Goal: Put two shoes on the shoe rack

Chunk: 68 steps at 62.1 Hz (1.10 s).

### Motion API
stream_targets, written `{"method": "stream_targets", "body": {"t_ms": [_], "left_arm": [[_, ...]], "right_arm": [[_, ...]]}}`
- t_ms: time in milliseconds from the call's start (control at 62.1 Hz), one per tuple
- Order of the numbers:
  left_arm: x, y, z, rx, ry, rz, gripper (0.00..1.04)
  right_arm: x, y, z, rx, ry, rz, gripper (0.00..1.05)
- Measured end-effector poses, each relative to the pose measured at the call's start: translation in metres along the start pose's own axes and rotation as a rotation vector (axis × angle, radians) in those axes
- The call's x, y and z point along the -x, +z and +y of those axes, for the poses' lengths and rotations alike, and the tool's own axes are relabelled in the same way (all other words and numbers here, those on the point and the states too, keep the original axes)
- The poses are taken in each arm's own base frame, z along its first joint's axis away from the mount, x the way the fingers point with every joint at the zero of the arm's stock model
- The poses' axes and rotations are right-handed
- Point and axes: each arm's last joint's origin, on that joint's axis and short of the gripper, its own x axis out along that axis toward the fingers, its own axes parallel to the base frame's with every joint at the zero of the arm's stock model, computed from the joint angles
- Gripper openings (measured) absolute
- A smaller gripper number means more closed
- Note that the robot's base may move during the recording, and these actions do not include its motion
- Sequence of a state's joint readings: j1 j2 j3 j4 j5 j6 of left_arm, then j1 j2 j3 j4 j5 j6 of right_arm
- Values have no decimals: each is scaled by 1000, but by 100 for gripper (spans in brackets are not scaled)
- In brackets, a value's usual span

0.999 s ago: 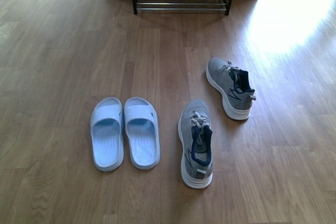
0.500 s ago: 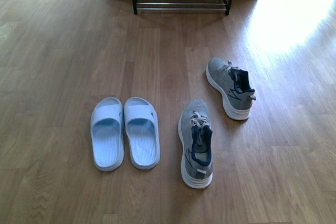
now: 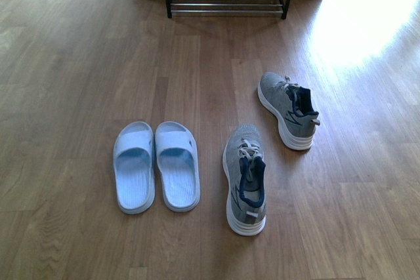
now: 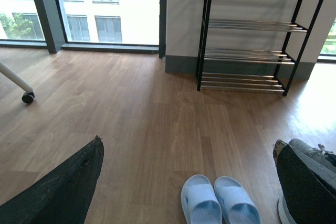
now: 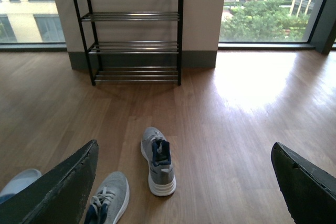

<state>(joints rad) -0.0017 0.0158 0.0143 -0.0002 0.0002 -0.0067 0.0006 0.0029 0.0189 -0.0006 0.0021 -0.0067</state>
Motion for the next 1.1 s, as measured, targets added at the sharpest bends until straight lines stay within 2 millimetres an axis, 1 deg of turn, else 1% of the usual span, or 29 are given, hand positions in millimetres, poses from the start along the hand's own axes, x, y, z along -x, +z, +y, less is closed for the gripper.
{"method": "stream_targets", "body": {"t_ms": [1096], "left_arm": [[0, 0, 0, 0, 3, 0, 95]], "right_arm": [[0, 0, 0, 0, 6, 0, 96]]}}
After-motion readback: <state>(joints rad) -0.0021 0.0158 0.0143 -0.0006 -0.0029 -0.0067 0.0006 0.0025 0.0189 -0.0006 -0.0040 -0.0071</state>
